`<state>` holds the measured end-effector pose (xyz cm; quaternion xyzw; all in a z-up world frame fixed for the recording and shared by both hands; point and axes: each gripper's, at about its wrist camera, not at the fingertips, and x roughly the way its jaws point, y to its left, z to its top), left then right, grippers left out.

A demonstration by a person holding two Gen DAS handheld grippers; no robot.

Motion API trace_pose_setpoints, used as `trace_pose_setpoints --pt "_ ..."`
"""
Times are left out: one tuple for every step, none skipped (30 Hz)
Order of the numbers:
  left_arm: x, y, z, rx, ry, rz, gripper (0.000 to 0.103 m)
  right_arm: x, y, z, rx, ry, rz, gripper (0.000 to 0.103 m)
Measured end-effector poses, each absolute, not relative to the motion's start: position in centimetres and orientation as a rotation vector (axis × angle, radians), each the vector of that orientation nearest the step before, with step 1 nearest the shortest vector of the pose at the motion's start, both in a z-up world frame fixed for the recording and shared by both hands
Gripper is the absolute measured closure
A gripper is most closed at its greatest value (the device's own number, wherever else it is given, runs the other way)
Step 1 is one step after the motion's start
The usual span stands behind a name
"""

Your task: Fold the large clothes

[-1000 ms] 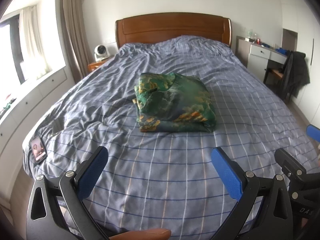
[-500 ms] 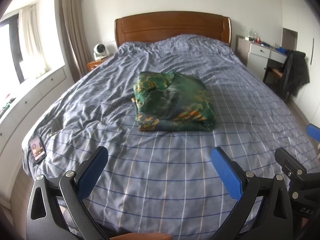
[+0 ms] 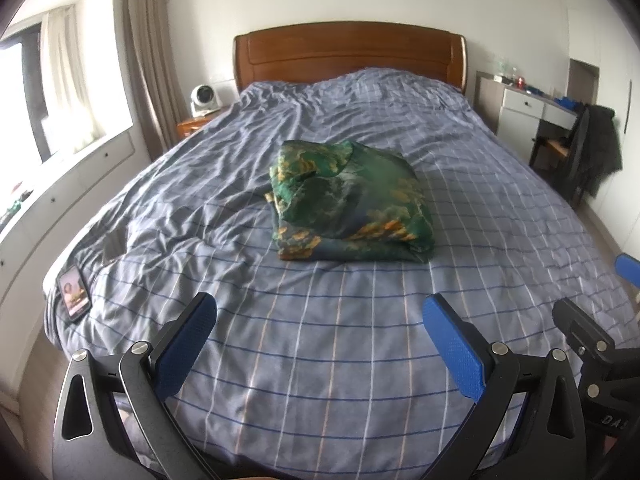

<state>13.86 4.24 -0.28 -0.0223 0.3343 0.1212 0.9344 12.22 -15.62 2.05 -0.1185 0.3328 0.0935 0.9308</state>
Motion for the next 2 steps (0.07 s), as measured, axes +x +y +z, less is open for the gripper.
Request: trace_pose_setpoints --pt "13.89 4.33 -0.32 -0.041 0.684 0.248 0.000 12.25 -15.59 2.00 -0.243 0.683 0.191 0.000" --pt "13.90 4.35 -0.37 -0.038 0.684 0.247 0.000 12.28 -15.62 1.96 -0.243 0.685 0.190 0.000"
